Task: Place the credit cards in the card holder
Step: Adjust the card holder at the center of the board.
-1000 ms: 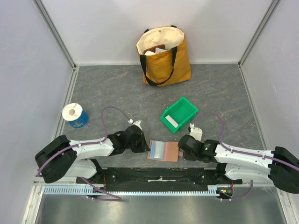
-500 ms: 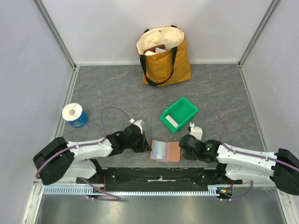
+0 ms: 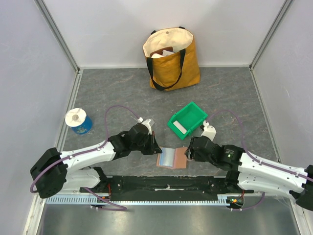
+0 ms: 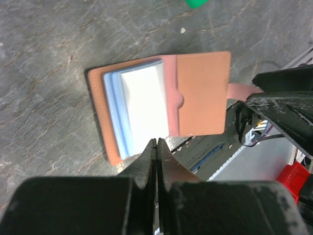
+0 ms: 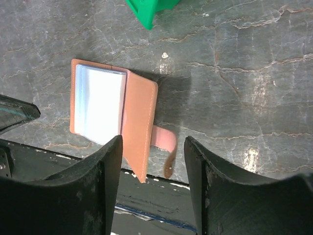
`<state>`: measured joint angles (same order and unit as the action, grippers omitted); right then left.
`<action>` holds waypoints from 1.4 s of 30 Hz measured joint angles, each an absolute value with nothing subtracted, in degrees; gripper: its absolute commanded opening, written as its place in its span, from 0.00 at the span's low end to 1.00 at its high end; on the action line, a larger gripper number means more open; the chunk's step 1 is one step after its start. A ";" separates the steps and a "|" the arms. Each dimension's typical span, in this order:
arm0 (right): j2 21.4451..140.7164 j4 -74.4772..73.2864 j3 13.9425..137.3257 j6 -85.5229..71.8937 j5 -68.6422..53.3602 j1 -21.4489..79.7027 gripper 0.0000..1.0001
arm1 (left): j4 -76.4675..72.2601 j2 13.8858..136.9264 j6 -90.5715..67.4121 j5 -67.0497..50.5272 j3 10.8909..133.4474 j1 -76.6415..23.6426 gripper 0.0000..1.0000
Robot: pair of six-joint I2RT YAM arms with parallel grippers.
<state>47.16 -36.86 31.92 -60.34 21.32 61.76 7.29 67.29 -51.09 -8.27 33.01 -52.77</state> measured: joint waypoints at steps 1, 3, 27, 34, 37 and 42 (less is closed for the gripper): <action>47.66 -36.91 32.12 -60.36 21.37 61.76 0.63 | 7.73 67.46 -51.07 -8.25 33.06 -52.77 0.02; 49.08 -37.23 32.73 -60.40 21.52 61.76 0.65 | 9.10 67.79 -51.09 -8.21 33.04 -52.77 0.02; 62.67 -21.43 31.68 -55.77 14.83 61.76 0.58 | 12.38 67.90 -51.11 -4.67 30.30 -52.77 0.16; 64.49 -17.02 30.52 -54.19 13.54 60.77 0.66 | 13.45 63.48 -51.11 -3.11 29.02 -52.07 0.16; 66.87 -14.22 30.22 -53.52 11.90 59.37 0.52 | 13.69 62.22 -51.11 -3.03 28.29 -51.37 0.17; 70.85 -9.80 30.06 -52.36 8.45 58.65 0.00 | 14.28 61.10 -51.11 -2.94 27.03 -50.06 0.32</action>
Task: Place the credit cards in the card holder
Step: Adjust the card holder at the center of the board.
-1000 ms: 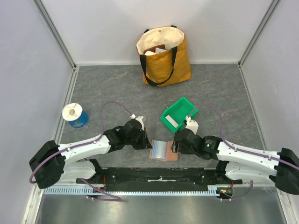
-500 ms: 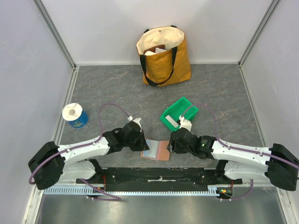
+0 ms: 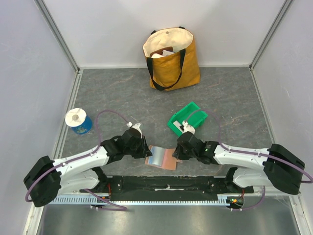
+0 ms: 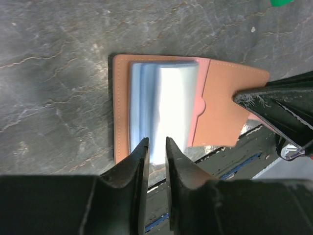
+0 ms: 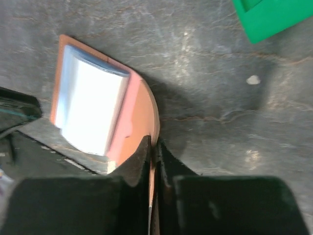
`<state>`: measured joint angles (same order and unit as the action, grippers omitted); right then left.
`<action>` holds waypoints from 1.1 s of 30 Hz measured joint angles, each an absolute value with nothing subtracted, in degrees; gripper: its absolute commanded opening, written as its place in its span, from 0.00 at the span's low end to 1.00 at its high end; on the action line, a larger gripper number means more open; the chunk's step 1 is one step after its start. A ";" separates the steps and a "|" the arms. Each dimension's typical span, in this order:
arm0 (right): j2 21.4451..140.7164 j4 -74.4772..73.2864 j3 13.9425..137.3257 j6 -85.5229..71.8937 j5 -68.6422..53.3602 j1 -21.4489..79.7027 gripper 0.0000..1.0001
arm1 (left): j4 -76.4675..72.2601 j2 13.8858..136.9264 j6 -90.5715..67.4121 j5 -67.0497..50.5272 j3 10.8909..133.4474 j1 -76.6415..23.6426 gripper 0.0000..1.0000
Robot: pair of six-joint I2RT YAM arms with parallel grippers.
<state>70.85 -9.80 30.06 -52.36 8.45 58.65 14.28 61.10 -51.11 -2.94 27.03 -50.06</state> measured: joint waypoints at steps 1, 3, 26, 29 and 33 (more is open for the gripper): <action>70.89 -8.97 29.89 -52.34 7.73 58.63 0.00 | 14.41 60.73 -51.11 -2.94 26.68 -49.65 0.39; 70.15 -7.42 29.36 -52.27 6.76 58.65 0.00 | 14.55 59.77 -51.13 -2.98 25.91 -48.71 0.52; 48.16 -16.32 41.50 -35.18 -6.66 58.63 0.00 | -9.50 43.72 -50.70 -16.75 13.19 -34.39 0.92; 47.24 -18.00 43.70 -33.80 -8.34 58.63 0.00 | -18.65 44.58 -50.72 -20.69 10.39 -32.60 0.93; 46.52 -20.32 47.07 -32.27 -9.47 58.63 0.00 | -27.20 45.52 -50.76 -25.28 9.87 -30.81 0.95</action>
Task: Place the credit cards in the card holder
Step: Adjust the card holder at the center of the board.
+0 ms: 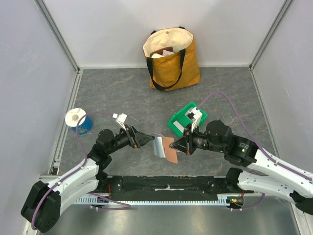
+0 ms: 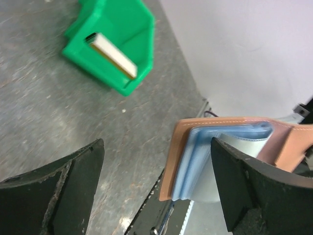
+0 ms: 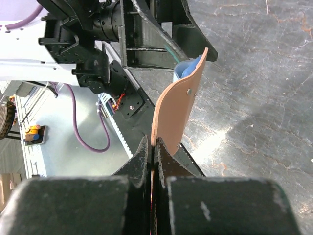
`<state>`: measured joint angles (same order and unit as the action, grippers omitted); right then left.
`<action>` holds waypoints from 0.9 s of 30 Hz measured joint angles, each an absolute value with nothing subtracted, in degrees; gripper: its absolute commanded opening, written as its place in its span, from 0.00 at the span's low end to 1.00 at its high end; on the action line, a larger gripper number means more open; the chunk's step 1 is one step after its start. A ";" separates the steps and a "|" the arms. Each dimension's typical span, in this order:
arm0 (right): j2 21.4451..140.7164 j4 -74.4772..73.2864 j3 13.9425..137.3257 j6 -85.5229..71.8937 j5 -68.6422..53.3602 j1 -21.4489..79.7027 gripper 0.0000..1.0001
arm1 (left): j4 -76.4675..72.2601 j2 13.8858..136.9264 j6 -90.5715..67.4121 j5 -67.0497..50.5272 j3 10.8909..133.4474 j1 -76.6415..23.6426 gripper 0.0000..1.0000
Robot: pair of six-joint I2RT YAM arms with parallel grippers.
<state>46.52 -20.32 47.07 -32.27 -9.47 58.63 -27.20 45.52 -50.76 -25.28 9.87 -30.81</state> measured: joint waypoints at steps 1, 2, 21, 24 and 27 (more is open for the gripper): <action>46.24 -20.60 47.48 -32.01 -9.61 58.63 0.00 | -29.17 45.67 -50.83 -26.26 9.87 -30.55 0.95; 45.89 -20.99 47.99 -31.77 -9.69 58.63 0.00 | -31.29 46.09 -50.96 -27.53 9.87 -30.30 0.95; 42.02 -24.86 51.92 -29.89 -8.10 58.24 0.00 | -55.94 53.67 -59.13 -44.10 14.13 -29.47 0.40; 42.06 -25.17 51.92 -29.91 -7.01 58.22 0.00 | -55.53 51.83 -59.13 -44.18 14.13 -29.41 0.40; 42.11 -25.41 51.92 -29.91 -5.67 58.00 0.00 | -54.13 49.65 -59.11 -44.16 14.06 -29.36 0.40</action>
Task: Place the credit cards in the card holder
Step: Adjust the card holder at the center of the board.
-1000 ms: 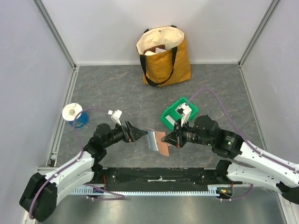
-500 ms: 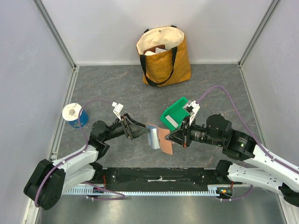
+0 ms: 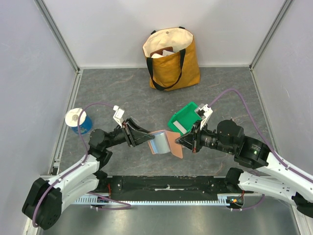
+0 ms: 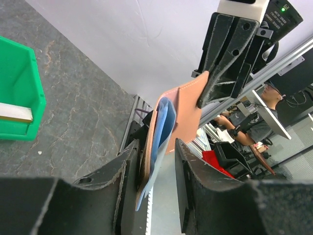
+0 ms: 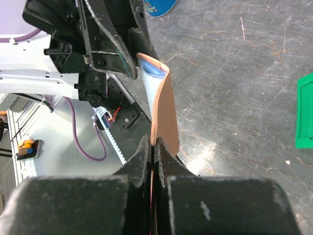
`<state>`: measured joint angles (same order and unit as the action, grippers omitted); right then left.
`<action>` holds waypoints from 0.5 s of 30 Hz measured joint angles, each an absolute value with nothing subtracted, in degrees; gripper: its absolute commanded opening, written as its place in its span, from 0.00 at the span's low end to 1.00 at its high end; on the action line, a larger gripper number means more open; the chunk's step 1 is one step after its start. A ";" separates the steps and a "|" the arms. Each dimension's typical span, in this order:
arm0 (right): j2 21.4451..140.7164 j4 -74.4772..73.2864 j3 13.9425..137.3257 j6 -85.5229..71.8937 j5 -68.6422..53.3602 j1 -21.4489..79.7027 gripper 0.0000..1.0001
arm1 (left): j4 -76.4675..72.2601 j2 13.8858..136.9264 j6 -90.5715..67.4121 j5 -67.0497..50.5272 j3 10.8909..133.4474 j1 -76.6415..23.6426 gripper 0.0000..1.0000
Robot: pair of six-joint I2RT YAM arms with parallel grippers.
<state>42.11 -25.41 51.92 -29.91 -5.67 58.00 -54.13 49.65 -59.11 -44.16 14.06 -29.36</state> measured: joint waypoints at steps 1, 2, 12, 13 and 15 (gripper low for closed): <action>42.11 -25.41 51.92 -29.91 -5.39 57.91 0.00 | -53.32 48.88 -59.09 -44.14 14.09 -29.36 0.39; 42.17 -25.41 51.92 -29.93 -5.02 57.84 0.00 | -52.45 48.16 -59.07 -44.12 14.06 -29.36 0.39; 42.78 -25.80 51.90 -30.02 -2.70 55.99 0.00 | -45.34 43.64 -58.59 -44.05 13.54 -29.36 0.33; 42.81 -25.85 51.90 -30.04 -2.70 55.75 0.00 | -45.06 43.48 -58.57 -44.05 13.39 -29.36 0.32; 42.87 -25.85 51.90 -30.15 -2.70 55.33 0.00 | -44.69 43.42 -58.54 -44.07 13.19 -29.36 0.29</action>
<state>42.87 -25.85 51.90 -30.15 -2.70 55.33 -44.69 43.42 -58.54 -44.07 13.19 -29.36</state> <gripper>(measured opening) 0.012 0.324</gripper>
